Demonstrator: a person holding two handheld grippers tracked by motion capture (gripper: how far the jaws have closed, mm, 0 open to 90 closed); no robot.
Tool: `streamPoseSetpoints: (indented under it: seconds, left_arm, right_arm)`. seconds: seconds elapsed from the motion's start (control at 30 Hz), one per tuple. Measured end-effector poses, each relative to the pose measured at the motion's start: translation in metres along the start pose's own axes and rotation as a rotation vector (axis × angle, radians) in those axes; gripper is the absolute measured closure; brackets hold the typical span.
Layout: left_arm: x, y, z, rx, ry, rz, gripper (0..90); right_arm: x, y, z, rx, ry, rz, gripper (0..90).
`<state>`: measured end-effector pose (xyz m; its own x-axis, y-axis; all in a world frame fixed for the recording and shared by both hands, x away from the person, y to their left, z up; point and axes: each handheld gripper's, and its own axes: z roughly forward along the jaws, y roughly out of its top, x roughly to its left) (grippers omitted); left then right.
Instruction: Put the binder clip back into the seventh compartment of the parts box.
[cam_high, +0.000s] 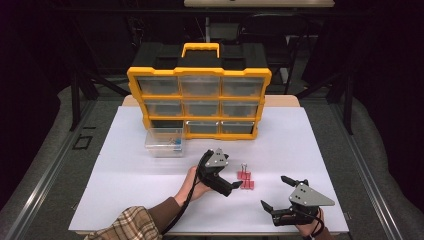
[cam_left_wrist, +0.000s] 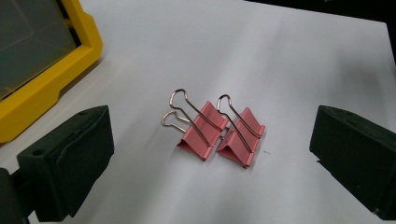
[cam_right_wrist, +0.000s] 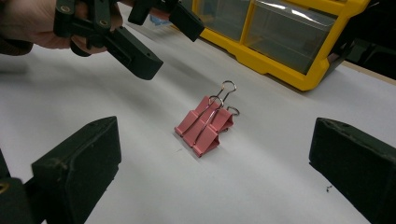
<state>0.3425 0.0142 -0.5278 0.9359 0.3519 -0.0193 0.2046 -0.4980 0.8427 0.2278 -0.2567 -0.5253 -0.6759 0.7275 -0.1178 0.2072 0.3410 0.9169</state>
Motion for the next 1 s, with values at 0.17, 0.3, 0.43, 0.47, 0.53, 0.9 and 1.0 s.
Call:
streamPoseSetpoints:
  seconds: [0.17, 0.3, 0.43, 0.47, 0.53, 0.9, 1.0]
  left_arm:
    - [-0.007, 0.000, 0.010, 0.028, -0.023, 0.025, 0.8]
    - [-0.012, 0.000, 0.015, 0.044, -0.039, 0.045, 7.5]
    - [-0.015, 0.000, 0.022, 0.062, -0.049, 0.060, 16.6]
    - [-0.016, -0.001, 0.024, 0.068, -0.050, 0.065, 18.0]
    - [-0.015, -0.001, 0.028, 0.082, -0.051, 0.069, 21.3]
    - [-0.013, -0.001, 0.046, 0.125, -0.060, 0.062, 49.0]
    - [-0.012, -0.002, 0.048, 0.124, -0.055, 0.053, 56.3]
  right_arm:
    - [0.000, 0.000, 0.000, 0.004, 0.001, 0.002, 1.7]
    - [0.000, 0.000, 0.000, 0.003, 0.000, -0.001, 1.8]
    - [0.000, 0.000, 0.000, 0.003, 0.001, 0.001, 1.7]
    - [0.000, 0.000, 0.000, 0.003, 0.001, 0.001, 1.8]
    - [0.000, 0.000, 0.000, 0.004, 0.002, 0.000, 1.8]
    - [0.000, -0.001, 0.000, 0.005, 0.003, 0.001, 1.8]
    - [0.000, -0.001, 0.000, 0.004, 0.002, 0.002, 1.8]
